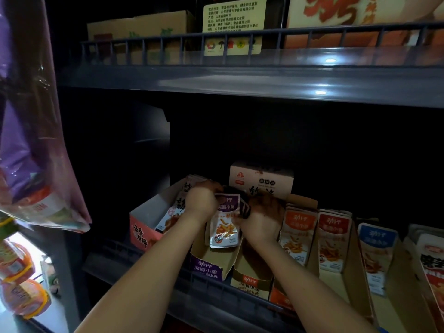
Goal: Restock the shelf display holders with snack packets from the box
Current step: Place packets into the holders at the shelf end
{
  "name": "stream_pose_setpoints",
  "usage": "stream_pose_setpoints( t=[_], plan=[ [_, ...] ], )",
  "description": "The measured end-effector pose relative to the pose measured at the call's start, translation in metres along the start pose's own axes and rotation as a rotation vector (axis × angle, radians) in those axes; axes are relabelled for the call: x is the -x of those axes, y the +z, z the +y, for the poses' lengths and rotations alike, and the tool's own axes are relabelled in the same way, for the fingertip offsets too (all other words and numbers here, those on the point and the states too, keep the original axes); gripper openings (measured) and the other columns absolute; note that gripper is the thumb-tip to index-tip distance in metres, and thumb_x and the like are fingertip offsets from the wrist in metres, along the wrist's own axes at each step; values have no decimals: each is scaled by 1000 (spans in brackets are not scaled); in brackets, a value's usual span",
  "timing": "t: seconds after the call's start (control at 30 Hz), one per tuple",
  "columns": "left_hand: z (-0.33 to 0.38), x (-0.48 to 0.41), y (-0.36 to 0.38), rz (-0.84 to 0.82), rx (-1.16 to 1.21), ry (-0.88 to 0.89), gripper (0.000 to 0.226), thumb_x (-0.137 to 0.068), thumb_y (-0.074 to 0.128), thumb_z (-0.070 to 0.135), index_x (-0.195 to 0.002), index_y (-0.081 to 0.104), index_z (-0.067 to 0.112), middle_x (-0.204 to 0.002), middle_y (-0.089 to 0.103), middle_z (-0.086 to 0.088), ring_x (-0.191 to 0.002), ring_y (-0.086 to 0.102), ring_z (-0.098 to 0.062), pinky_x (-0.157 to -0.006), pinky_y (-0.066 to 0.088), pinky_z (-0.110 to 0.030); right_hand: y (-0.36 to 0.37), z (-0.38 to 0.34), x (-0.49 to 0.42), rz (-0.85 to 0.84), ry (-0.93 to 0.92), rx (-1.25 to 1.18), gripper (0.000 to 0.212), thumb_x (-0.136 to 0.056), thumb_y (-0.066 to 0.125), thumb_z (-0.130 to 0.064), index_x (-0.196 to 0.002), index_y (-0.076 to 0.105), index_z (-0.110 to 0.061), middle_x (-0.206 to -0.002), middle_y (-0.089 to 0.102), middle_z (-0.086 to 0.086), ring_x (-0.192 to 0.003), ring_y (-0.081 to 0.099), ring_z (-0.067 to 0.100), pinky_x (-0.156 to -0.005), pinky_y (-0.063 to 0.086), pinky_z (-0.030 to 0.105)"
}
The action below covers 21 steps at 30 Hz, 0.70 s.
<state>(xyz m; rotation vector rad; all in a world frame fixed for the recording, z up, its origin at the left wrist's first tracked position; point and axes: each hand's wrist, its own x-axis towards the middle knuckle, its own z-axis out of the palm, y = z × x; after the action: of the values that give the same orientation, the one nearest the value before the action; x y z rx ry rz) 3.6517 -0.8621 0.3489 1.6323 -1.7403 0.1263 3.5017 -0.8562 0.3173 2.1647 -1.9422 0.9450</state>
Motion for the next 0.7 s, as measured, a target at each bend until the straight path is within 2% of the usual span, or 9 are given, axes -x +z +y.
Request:
stream_pose_setpoints(
  t=[0.1,0.17,0.3,0.37,0.47,0.57,0.7],
  plan=[
    [0,1,0,65,-79,12,24,-89,62,28,-110,69,17,-106,69,-5,-97,63,-23,-68,37,-24,2,-4,2,86,13,2,66,-72,72,-51,-127,57,-17,-139,43,11,-131,34,32,-108,23,41],
    [-1,2,2,87,-94,21,22,-90,60,27,-108,70,18,-104,70,-5,-94,64,-23,-69,41,-25,5,-5,2,99,19,-27,60,-71,74,-48,-121,62,-17,-136,47,13,-128,38,33,-107,26,42],
    [-2,5,-1,34,-65,35,22,-90,61,27,-110,71,23,-110,70,0,-99,63,-20,-75,42,-25,9,-2,-2,-42,41,-143,44,-78,67,-51,-116,63,-29,-135,48,6,-126,41,28,-104,34,45],
    [-2,6,-7,-52,10,23,25,-90,63,27,-113,69,23,-115,68,1,-105,61,-18,-83,44,-25,8,0,-5,-104,60,-233,28,-81,64,-48,-105,67,-33,-127,56,2,-119,49,28,-99,41,45],
    [-3,5,-15,-154,57,40,32,-84,70,23,-116,68,22,-119,66,2,-111,59,-15,-91,43,-23,-2,0,-10,-96,28,-241,17,-82,65,-40,-96,72,-33,-116,63,1,-113,55,25,-96,45,39],
    [-2,5,-21,-216,69,26,33,-82,72,18,-114,69,23,-119,66,5,-111,59,-12,-91,42,-20,-11,3,-17,-83,12,-234,15,-87,62,-28,-96,74,-25,-112,66,1,-110,56,22,-91,43,25],
    [-2,6,-23,-219,82,-14,34,-81,73,20,-114,68,26,-118,67,7,-110,59,-10,-90,43,-19,-13,3,-21,-22,3,-184,16,-87,62,-26,-96,75,-25,-114,67,-1,-110,57,22,-91,44,25]
  ],
)
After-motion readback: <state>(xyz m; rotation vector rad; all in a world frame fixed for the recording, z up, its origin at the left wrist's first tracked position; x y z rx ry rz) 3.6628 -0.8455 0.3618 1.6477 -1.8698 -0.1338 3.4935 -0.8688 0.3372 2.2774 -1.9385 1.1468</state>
